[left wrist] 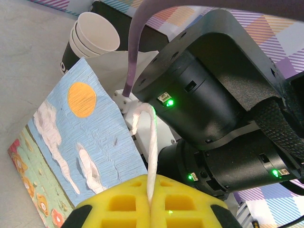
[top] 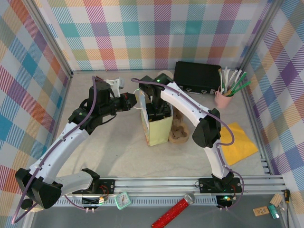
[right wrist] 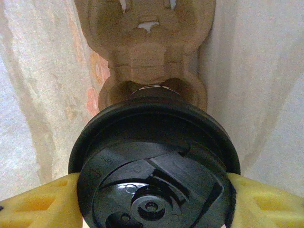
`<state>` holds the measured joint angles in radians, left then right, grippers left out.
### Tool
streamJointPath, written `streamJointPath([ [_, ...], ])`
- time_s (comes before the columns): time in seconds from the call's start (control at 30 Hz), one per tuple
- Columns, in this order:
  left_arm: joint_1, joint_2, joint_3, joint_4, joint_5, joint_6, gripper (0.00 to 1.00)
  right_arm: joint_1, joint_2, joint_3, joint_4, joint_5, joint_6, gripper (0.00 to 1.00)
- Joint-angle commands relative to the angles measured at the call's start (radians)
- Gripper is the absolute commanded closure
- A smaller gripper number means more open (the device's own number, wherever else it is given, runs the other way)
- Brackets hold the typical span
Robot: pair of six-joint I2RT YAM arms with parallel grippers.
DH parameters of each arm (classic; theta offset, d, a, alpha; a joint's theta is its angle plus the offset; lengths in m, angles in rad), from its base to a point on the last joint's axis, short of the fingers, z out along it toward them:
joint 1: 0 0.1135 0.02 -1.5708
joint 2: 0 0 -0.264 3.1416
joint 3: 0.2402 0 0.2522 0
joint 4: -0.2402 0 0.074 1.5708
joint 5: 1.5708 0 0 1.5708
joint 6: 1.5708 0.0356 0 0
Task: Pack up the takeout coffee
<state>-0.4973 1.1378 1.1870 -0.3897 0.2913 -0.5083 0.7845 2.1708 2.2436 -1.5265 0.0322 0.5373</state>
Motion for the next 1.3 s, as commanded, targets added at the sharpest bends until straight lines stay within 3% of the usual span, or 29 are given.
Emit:
streamJointPath([
  [0.0,-0.014,-0.001,0.017,0.000,0.011,-0.004,1.00,-0.007,-0.016,-0.019,-0.012,0.000,-0.010,0.36],
  [1.27,-0.014,-0.006,0.008,0.004,0.019,-0.017,1.00,-0.008,-0.029,-0.128,0.068,-0.006,-0.010,0.36],
])
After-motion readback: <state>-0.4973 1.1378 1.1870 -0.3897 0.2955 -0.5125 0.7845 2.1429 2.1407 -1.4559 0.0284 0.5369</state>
